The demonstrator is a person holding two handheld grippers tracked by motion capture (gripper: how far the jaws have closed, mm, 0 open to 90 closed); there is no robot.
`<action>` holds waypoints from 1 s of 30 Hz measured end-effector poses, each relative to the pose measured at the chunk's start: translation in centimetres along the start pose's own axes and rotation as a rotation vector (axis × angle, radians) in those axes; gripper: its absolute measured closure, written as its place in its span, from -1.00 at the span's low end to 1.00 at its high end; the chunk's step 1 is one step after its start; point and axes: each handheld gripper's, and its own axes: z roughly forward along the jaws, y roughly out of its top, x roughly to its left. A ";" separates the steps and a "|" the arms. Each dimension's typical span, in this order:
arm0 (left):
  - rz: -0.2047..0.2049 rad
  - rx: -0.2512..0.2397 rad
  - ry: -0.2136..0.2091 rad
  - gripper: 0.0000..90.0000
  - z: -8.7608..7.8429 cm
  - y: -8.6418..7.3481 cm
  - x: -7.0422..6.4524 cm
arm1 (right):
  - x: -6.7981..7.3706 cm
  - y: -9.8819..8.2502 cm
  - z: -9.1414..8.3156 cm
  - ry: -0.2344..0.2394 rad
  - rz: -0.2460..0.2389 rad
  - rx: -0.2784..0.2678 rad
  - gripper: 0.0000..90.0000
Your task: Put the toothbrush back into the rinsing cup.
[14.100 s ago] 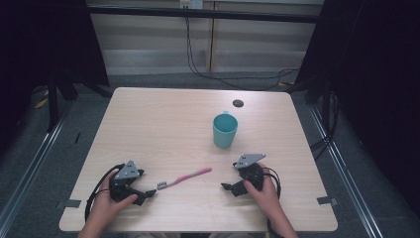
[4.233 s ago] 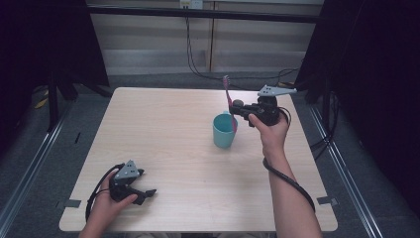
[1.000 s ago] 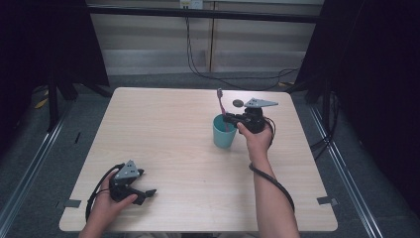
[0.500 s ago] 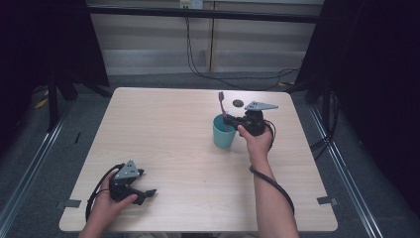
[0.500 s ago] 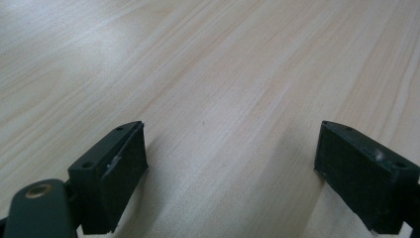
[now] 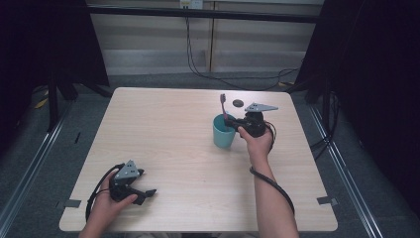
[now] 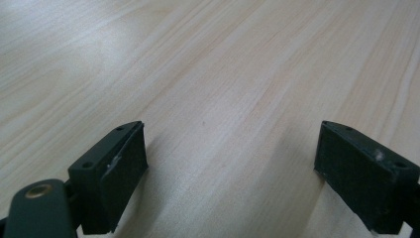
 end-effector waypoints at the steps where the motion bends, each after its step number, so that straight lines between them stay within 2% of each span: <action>1: 0.001 0.000 0.000 -0.72 0.0 0.0 0.0 | 0.0 0.0 0.0 -0.001 -0.002 0.003 0.86; 21: 0.000 0.000 0.000 -0.72 0.0 0.0 0.0 | -0.2 -0.4 -0.2 -0.013 0.002 0.011 0.83; 27: 0.001 0.000 0.000 -0.72 0.0 0.0 0.0 | -0.1 -0.3 -0.2 -0.002 0.003 0.010 0.76; 30: 0.002 0.000 0.001 -0.72 0.0 0.0 0.0 | -0.1 -0.3 -0.2 -0.014 0.002 0.013 0.57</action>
